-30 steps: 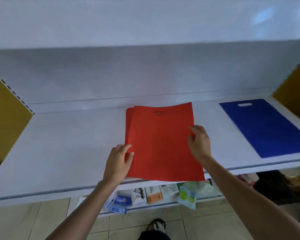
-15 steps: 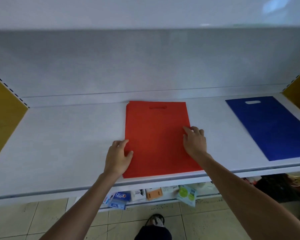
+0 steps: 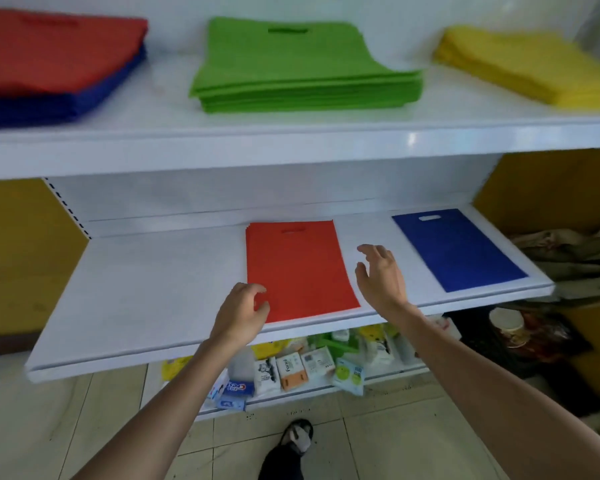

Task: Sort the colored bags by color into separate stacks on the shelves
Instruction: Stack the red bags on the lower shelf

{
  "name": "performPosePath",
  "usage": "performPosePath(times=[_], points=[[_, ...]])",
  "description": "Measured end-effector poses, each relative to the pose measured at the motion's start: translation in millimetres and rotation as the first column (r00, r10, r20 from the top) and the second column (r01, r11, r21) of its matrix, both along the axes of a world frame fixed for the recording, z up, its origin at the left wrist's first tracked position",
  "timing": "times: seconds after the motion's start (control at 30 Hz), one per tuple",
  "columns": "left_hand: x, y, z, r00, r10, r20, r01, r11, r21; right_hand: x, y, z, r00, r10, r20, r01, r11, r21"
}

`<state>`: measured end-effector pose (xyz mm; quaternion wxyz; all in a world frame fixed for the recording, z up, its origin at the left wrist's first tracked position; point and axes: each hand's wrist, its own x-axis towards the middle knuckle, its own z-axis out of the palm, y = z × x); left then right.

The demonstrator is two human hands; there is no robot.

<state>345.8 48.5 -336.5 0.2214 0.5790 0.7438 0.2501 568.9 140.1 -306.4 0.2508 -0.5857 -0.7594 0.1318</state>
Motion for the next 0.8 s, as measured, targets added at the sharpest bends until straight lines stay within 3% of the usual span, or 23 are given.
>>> performPosePath(times=[0.17,0.4,0.6,0.8], points=[[28,-29,85,0.994,-0.098,-0.048,0.106,0.974,0.2,15,-53,86,0.995,0.013,-0.097,0.001,0.988,0.151],[20,-43,205,0.98,-0.182,-0.077,0.196,0.852,0.485,-4,-82,195,0.955,0.054,-0.293,0.053,0.936,0.348],[-37,-53,267,0.982,-0.126,-0.141,0.187,0.758,0.624,-71,-65,257,0.952,0.174,-0.253,-0.034,0.877,0.479],[-148,-52,307,0.981,0.032,-0.193,0.098,0.771,0.629,-177,-32,281,0.941,0.253,-0.225,-0.109,0.856,0.506]])
